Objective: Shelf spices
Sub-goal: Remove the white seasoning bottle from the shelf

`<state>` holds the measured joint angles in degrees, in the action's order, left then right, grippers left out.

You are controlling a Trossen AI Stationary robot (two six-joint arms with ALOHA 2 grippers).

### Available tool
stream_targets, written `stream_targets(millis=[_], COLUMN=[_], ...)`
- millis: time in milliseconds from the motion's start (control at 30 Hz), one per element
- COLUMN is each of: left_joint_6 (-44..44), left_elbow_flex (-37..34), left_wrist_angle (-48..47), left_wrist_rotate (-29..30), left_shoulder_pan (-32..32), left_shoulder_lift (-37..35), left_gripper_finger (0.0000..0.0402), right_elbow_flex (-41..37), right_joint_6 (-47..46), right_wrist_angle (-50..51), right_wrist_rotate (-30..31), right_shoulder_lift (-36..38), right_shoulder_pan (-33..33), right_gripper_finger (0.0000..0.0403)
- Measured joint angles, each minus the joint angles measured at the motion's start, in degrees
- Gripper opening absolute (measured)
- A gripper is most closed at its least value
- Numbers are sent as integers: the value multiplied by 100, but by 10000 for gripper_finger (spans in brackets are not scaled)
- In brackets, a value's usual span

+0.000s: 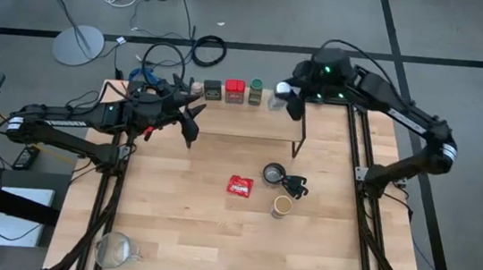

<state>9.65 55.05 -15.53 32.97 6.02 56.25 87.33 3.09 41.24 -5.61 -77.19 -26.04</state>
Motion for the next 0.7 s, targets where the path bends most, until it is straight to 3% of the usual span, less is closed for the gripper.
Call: stream_targets(millis=[233,500,700], left_joint_6=[-20,-28,-22], left_elbow_flex=[0,-2,-2], left_wrist_angle=[143,341,330], left_wrist_rotate=[-2,-2,-2], left_shoulder_pan=[0,0,0], left_shoulder_lift=[0,0,-2], left_gripper_finger=[158,158,158], right_elbow_flex=[0,-447,-1126], right_joint_6=[-655,-1471,-2496], right_wrist_angle=[226,55,-657], right_wrist_rotate=[81,1229,1996], right_shoulder_lift=[448,126,-363], right_shoulder_pan=[1209,2776,3708], right_gripper_finger=[203,203,203])
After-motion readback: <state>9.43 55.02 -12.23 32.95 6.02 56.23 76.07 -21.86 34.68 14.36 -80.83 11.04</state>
